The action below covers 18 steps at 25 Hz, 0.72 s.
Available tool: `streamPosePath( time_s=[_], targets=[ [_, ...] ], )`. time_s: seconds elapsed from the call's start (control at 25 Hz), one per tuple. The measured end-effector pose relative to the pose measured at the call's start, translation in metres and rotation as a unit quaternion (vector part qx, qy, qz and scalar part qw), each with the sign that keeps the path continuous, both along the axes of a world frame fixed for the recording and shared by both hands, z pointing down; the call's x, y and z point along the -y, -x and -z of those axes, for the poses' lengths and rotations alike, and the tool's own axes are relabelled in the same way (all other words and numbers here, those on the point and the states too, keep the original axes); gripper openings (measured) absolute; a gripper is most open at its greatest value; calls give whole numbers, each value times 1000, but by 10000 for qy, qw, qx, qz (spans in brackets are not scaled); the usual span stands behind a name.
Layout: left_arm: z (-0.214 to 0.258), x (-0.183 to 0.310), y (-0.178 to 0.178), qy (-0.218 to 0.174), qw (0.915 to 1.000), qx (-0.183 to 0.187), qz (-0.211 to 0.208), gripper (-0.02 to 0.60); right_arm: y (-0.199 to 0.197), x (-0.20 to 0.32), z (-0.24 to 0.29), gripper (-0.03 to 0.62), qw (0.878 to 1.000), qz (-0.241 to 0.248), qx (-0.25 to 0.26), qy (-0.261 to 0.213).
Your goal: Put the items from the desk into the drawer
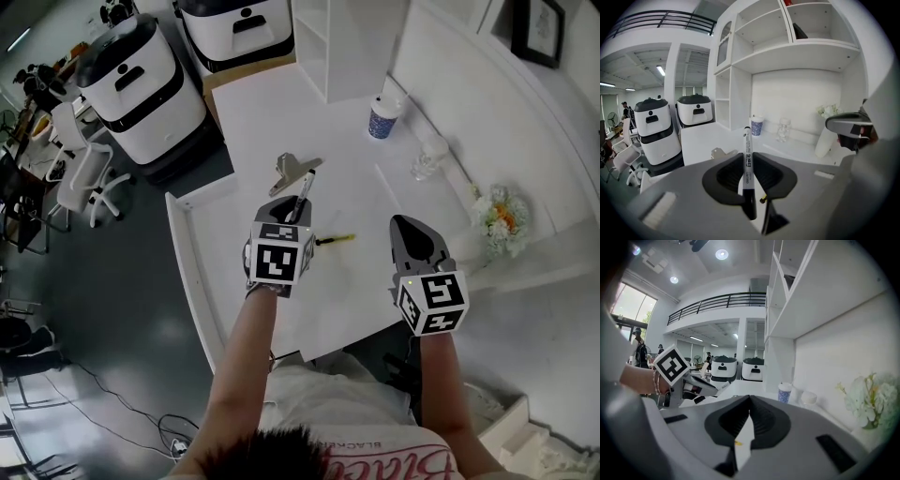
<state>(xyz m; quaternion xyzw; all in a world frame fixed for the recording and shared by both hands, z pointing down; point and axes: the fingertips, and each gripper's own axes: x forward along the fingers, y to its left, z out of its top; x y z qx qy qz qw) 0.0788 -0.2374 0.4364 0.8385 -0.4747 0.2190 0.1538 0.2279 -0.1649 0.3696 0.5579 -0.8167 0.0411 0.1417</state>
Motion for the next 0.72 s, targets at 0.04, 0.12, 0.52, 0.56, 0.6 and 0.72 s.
streamPosePath(
  time_s=[0.04, 0.12, 0.52, 0.56, 0.6, 0.72],
  targets=[
    [6, -2, 2, -61, 10000, -37, -11, 74, 2, -2, 5, 8, 10000, -26, -12, -42],
    [19, -7, 8, -184, 9997, -127, -29, 74, 7, -6, 14, 8, 9999, -69, -38, -123],
    [98, -29, 54, -1069, 9929, -509, -48, 74, 44, -19, 57, 8, 9983, -113, -62, -569],
    [104, -31, 60, -1171, 9918, -515, -40, 74, 48, -20, 61, 8, 9980, -102, -61, -628],
    [110, -32, 66, -1288, 9902, -531, -30, 74, 53, -21, 66, 8, 9975, -87, -69, -700],
    [131, -39, 85, -1648, 9843, -632, 34, 74, 65, -23, 80, 8, 9954, -60, -147, -940]
  ],
)
